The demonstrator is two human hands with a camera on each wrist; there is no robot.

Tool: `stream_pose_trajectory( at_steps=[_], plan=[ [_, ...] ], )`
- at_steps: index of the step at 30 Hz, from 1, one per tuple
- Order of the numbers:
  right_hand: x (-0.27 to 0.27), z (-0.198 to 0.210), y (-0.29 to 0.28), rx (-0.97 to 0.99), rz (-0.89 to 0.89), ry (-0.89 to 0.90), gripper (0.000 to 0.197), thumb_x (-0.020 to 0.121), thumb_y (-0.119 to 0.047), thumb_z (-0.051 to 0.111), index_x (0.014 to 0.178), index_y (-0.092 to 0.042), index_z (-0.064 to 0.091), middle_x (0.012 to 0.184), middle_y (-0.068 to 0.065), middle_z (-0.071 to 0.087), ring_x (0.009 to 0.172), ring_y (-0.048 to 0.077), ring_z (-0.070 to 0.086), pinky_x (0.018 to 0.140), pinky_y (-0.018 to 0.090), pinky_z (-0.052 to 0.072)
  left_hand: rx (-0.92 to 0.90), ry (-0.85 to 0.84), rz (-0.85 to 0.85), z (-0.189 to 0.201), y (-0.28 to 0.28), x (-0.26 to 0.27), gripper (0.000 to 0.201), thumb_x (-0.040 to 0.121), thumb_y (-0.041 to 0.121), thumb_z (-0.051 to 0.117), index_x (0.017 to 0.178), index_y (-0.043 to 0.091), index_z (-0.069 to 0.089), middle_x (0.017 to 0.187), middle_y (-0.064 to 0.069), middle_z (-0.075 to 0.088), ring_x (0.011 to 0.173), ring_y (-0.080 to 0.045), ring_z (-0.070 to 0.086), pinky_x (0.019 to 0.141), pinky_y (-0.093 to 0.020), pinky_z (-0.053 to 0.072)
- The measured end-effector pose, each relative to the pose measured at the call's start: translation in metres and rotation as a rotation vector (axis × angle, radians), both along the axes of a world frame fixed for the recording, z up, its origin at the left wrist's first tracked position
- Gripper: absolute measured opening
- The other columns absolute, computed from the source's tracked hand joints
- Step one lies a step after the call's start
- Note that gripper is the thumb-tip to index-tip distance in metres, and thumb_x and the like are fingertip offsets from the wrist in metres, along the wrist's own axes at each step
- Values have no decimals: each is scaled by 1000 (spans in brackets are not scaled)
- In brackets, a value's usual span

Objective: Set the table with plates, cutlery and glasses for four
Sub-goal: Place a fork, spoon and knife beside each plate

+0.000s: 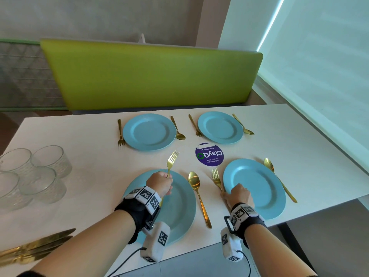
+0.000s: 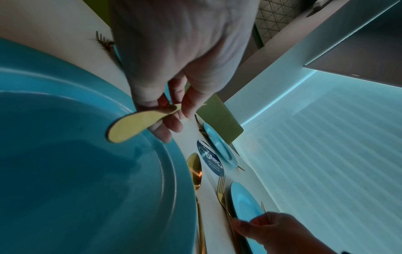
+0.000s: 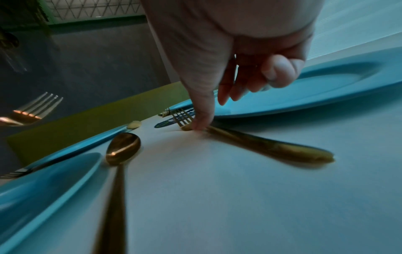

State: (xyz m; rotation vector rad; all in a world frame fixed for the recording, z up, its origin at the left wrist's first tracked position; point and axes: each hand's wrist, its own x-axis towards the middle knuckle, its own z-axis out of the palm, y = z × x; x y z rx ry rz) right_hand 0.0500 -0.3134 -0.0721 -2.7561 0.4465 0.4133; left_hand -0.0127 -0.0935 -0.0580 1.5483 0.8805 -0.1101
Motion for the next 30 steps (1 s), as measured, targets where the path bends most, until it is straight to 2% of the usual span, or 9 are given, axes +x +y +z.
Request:
stream_pose_trajectory(
  at_steps=[2, 5, 7, 12, 15, 18, 21, 25, 30],
  plan=[
    [-1, 7, 8, 62, 18, -52, 49, 82, -45, 67, 115, -10, 55, 115, 10, 60, 107, 29, 59, 83, 36, 48, -36, 4, -3, 1, 1, -5, 5, 92, 11, 53, 90, 10, 57, 70, -4, 55, 58, -15, 54, 65, -32, 55],
    [-3, 22, 31, 206, 119, -90, 45, 86, -44, 62, 112, -9, 58, 114, 11, 63, 109, 29, 59, 88, 34, 47, -149, -17, -3, 1, 3, -12, 11, 94, 14, 52, 86, 7, 55, 72, -6, 52, 58, -17, 53, 55, -31, 52],
    [-10, 29, 50, 308, 220, -84, 38, 86, -42, 61, 108, -11, 60, 100, 6, 66, 105, 27, 60, 88, 31, 46, -221, -22, 6, 2, 3, -15, 16, 95, 18, 51, 86, 6, 54, 72, -6, 50, 58, -18, 52, 52, -30, 49],
    [-50, 34, 95, 393, 370, -31, 22, 84, -40, 65, 96, -21, 65, 80, -5, 56, 80, 12, 52, 63, 16, 40, -350, -30, 12, 11, 3, -25, 25, 97, 27, 47, 84, 6, 54, 71, -7, 50, 60, -18, 50, 57, -30, 48],
    [-72, 29, 122, 398, 384, 28, 23, 86, -41, 62, 96, -21, 66, 81, -7, 56, 81, 11, 52, 63, 18, 38, -383, -23, -64, 14, 13, -40, 33, 98, 35, 43, 90, 5, 56, 80, -9, 57, 73, -20, 55, 62, -31, 51],
    [-93, 29, 152, 402, 383, 64, 23, 90, -34, 57, 69, -25, 59, 66, -9, 53, 74, 12, 52, 55, 18, 35, -423, -12, -132, 15, 37, -60, 41, 96, 45, 40, 83, 10, 56, 81, -8, 54, 84, -24, 53, 69, -34, 52],
    [-121, 30, 183, 445, 332, 77, 36, 91, -28, 55, 56, -28, 47, 59, -14, 49, 70, 12, 53, 57, 19, 37, -492, 15, -165, 12, 62, -83, 42, 96, 47, 39, 79, 13, 55, 75, -5, 54, 76, -21, 54, 75, -38, 50],
    [-155, 27, 217, 464, 260, 70, 36, 91, -28, 54, 56, -25, 49, 60, -9, 53, 76, 13, 53, 51, 15, 34, -528, 7, -179, 10, 94, -113, 39, 98, 43, 38, 84, 12, 55, 75, -6, 53, 68, -19, 52, 69, -34, 48],
    [-184, 22, 248, 395, 282, 111, 18, 89, -27, 59, 84, -13, 69, 84, 6, 64, 83, 18, 57, 77, 28, 46, -211, -4, -231, 6, 143, -145, 20, 98, 26, 43, 97, 8, 53, 75, -3, 50, 67, -15, 50, 69, -29, 47]
  ],
)
